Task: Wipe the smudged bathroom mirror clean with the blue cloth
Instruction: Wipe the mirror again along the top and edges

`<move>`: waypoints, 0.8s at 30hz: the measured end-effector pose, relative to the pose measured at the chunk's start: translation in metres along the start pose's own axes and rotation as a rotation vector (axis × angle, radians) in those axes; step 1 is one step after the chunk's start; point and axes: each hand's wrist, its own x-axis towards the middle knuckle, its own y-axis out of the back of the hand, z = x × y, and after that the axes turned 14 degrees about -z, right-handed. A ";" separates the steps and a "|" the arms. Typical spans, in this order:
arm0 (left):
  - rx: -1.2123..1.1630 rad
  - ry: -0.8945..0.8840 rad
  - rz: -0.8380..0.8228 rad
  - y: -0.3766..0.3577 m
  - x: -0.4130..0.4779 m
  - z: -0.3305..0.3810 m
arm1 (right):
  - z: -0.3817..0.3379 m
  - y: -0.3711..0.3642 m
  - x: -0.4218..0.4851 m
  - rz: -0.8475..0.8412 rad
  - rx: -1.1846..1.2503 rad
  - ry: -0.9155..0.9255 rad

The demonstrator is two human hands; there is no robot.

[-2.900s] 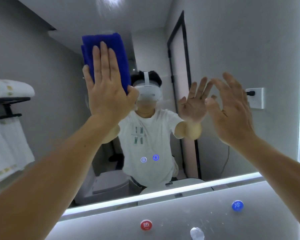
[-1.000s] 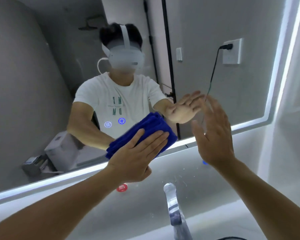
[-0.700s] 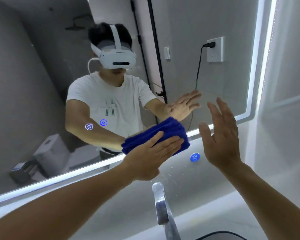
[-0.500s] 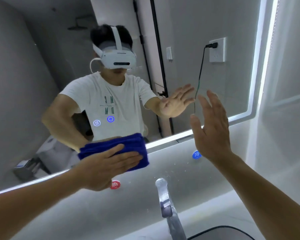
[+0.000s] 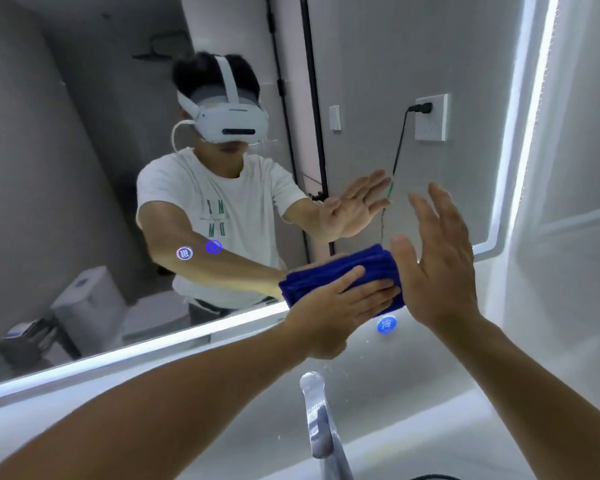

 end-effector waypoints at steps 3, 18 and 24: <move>0.036 0.017 -0.011 -0.032 -0.065 -0.012 | -0.019 -0.010 0.005 -0.017 0.021 0.027; 0.041 0.176 0.019 -0.069 -0.228 -0.081 | -0.114 -0.022 0.013 0.002 0.100 0.153; 0.088 0.055 0.024 -0.034 -0.134 -0.059 | -0.107 -0.023 0.013 -0.006 0.083 0.152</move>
